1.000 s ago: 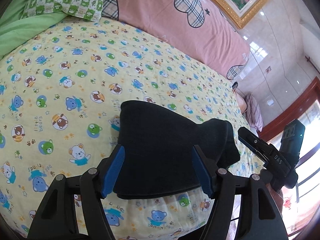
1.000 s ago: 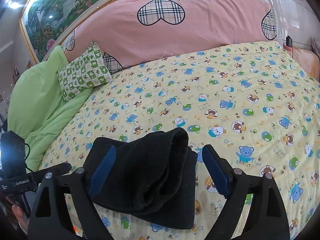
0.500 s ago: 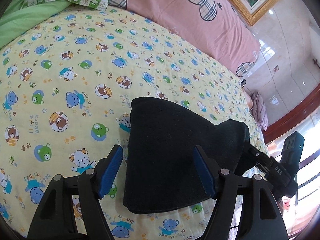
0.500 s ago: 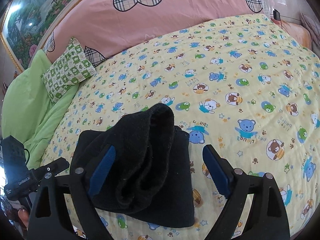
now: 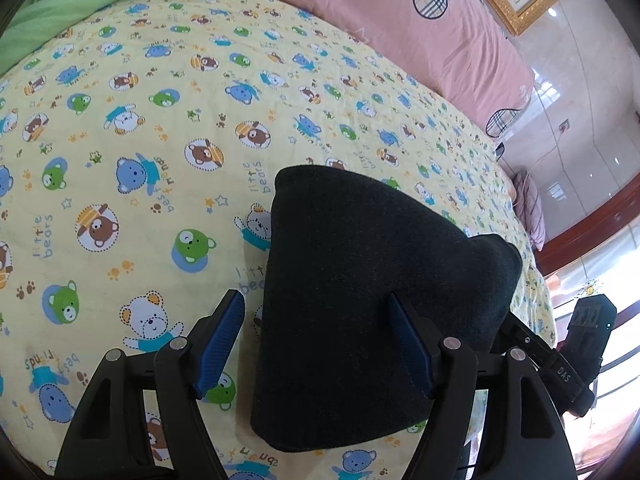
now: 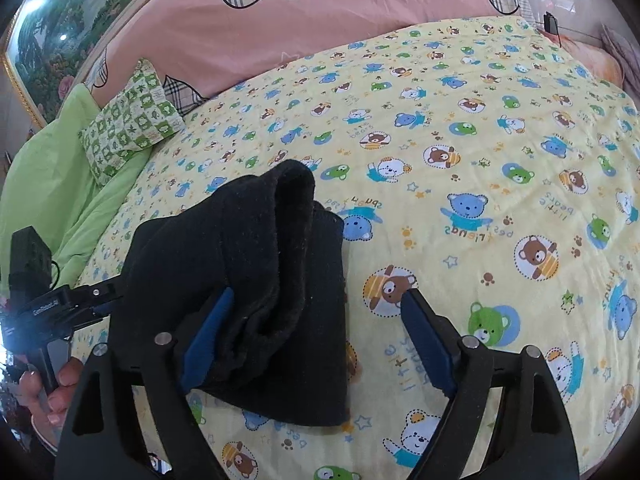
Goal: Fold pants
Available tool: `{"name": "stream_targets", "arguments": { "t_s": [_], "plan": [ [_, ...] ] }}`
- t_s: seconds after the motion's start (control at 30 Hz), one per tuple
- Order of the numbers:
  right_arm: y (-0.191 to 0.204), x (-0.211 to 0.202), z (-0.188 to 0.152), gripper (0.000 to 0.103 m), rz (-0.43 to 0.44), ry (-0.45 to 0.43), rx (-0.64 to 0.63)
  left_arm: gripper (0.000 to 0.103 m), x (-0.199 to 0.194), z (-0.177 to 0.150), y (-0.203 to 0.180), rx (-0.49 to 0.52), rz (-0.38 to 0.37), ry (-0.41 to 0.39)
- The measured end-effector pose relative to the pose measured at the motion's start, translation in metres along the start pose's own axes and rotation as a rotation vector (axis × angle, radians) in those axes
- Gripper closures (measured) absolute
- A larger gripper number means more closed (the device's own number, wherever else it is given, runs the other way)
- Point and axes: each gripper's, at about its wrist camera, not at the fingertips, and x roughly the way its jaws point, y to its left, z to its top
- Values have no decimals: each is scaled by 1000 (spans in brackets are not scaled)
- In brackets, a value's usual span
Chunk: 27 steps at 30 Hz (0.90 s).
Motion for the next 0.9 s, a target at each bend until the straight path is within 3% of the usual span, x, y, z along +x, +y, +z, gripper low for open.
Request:
{"name": "stream_targets", "arguments": {
  "t_s": [0.17, 0.23, 0.33, 0.43, 0.63, 0.9],
  "plan": [
    [-9, 2, -8, 33, 106, 5, 43, 28, 12, -2, 5, -12, -2, 17],
    [-10, 3, -10, 41, 150, 10, 59, 28, 13, -3, 6, -11, -3, 15],
    [-15, 6, -12, 44, 201, 13, 96, 30, 16, -3, 4, -5, -1, 16],
    [-16, 7, -13, 45, 221, 10, 102, 43, 17, -3, -1, 9, -14, 21],
    [-17, 5, -15, 46, 236, 0, 100, 48, 18, -3, -8, 28, 17, 8],
    [-13, 0, -17, 53, 256, -23, 86, 65, 5, -5, -15, 40, 13, -20]
  ]
}}
